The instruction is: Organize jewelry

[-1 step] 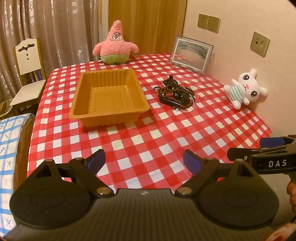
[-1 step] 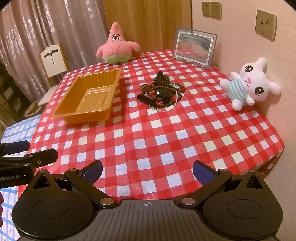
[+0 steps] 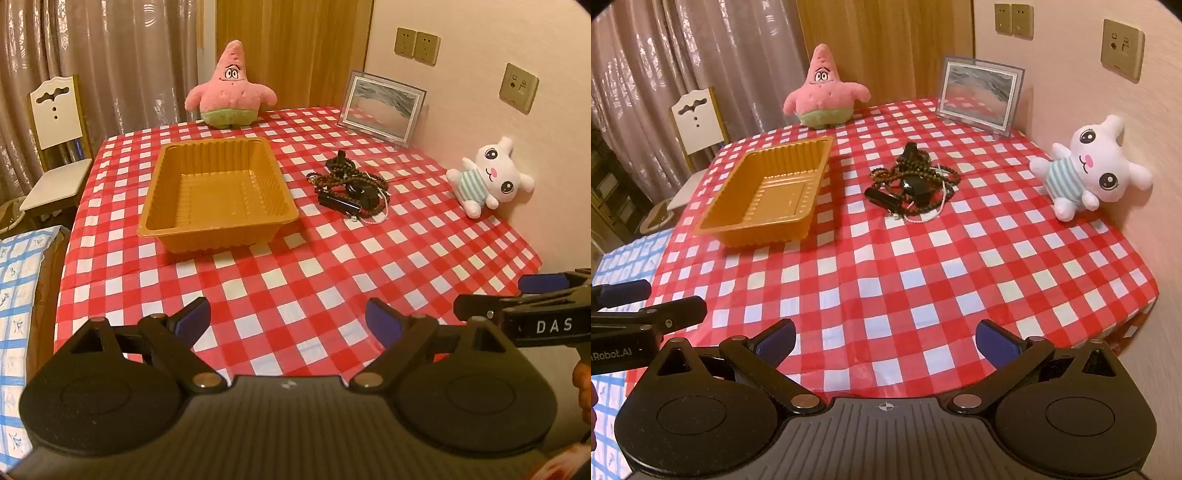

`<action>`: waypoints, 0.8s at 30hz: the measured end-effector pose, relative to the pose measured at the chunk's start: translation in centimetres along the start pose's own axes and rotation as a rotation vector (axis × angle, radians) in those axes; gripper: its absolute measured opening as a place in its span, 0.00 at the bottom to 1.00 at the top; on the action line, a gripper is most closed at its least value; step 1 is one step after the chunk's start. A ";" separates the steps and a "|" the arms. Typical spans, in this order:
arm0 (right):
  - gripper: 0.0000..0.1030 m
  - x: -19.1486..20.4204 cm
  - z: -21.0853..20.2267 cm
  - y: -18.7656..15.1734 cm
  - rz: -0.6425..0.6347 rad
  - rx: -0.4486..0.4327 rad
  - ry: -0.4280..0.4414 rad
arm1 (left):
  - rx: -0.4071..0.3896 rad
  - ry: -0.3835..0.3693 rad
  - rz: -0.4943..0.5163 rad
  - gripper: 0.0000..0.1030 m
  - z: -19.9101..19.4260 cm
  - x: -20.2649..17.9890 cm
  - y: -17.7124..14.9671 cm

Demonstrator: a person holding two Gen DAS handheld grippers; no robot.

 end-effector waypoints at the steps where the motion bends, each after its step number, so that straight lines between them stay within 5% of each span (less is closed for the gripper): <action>1: 1.00 -0.1 0.0 0.0 0.001 0.000 0.001 | 0.001 0.002 0.002 0.87 0.0 0.0 0.0; 24: 1.00 -0.3 0.8 0.4 0.008 -0.004 0.009 | 0.003 0.000 0.004 0.87 0.4 -0.5 0.3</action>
Point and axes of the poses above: each gripper's, at about its wrist camera, not at the fingertips, and z roughly the way its jaws point, x to its left, y to its top, the point moved 3 cm from there along z, roughly the way its jaws point, and after that the axes turned 4 degrees about -x, right-handed, at the moved point
